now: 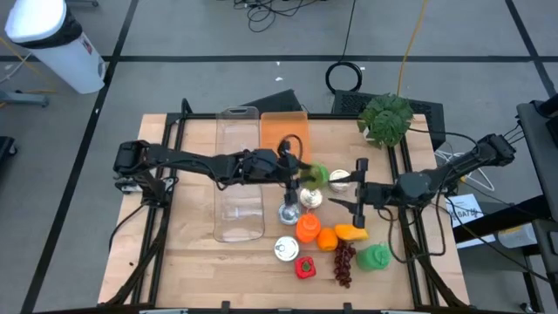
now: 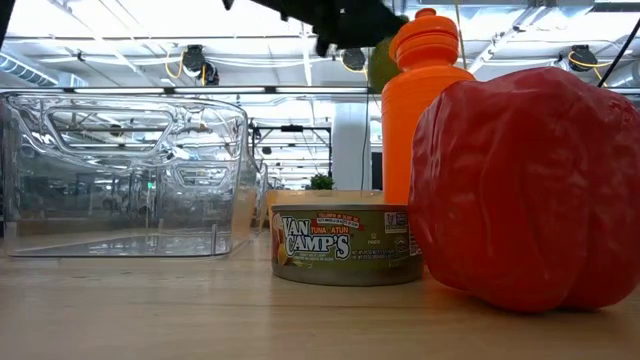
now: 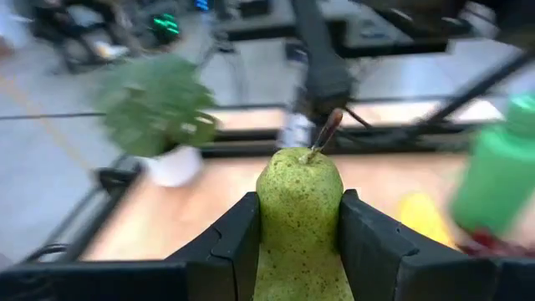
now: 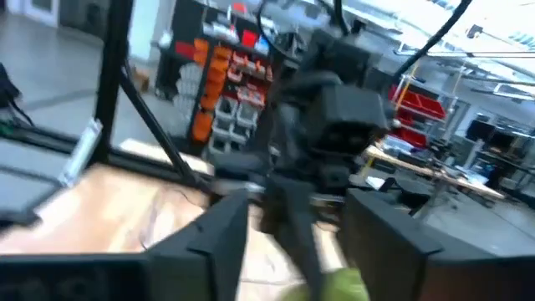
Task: Pick & Place Food Item
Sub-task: Put the green pear into the top transparent bin
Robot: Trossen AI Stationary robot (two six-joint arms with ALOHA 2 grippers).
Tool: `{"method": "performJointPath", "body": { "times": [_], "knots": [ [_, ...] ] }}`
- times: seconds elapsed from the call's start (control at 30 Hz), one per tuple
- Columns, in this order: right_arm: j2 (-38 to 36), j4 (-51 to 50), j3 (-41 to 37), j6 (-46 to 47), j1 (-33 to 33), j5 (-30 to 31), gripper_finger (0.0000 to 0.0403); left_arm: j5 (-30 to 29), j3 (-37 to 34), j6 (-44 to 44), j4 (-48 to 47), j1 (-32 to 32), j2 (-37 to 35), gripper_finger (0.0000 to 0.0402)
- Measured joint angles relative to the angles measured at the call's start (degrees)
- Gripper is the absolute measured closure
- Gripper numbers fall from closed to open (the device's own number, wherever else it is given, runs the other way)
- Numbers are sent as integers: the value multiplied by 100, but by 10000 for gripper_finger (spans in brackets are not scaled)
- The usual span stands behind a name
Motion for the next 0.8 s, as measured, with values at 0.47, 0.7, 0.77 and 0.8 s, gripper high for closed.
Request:
{"method": "performJointPath", "body": {
  "times": [0.47, 0.7, 0.77, 0.8],
  "knots": [
    [-151, -522, -2, 0, 456, -6, 154, -1516, -3128, -151, 1790, 1225, -2590, 265],
    [-115, -563, -2, 0, 453, -6, 160, -1976, -4402, -348, 2723, 2256, -3045, 265],
    [-91, -554, -2, 2, 451, -6, 160, -1949, -4583, -475, 2693, 2510, -2994, 265],
    [-85, -571, -2, 2, 451, -6, 160, -1935, -4628, -503, 2753, 2617, -2923, 265]
  ]
}}
